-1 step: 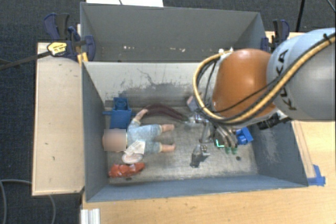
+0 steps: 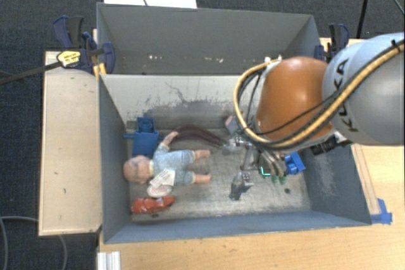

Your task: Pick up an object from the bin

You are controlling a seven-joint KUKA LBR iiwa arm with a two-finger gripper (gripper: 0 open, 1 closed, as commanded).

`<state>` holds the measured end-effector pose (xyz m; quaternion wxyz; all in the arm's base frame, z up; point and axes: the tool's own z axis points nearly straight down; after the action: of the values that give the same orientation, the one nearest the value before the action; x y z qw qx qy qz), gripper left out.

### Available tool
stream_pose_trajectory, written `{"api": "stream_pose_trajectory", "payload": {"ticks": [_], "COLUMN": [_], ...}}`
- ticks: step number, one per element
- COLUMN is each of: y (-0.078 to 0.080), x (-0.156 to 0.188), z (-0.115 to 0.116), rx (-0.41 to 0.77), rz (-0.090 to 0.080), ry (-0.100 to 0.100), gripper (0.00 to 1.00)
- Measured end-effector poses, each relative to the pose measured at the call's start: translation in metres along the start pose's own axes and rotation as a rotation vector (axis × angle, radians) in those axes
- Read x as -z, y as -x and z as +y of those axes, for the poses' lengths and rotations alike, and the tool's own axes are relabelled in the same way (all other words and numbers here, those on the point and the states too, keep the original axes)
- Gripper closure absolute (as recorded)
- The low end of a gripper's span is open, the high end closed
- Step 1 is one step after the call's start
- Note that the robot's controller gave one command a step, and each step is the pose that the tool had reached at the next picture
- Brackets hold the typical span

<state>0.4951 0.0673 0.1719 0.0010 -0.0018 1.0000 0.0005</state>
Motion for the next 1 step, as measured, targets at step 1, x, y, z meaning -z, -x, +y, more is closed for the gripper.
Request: {"api": "stream_pose_trajectory", "payload": {"ticks": [1], "y": [0.0002], "x": [-0.0002], "z": [0.0001], "rx": [0.000], "rz": [0.000], "ry": [0.000], "gripper": [0.00]}}
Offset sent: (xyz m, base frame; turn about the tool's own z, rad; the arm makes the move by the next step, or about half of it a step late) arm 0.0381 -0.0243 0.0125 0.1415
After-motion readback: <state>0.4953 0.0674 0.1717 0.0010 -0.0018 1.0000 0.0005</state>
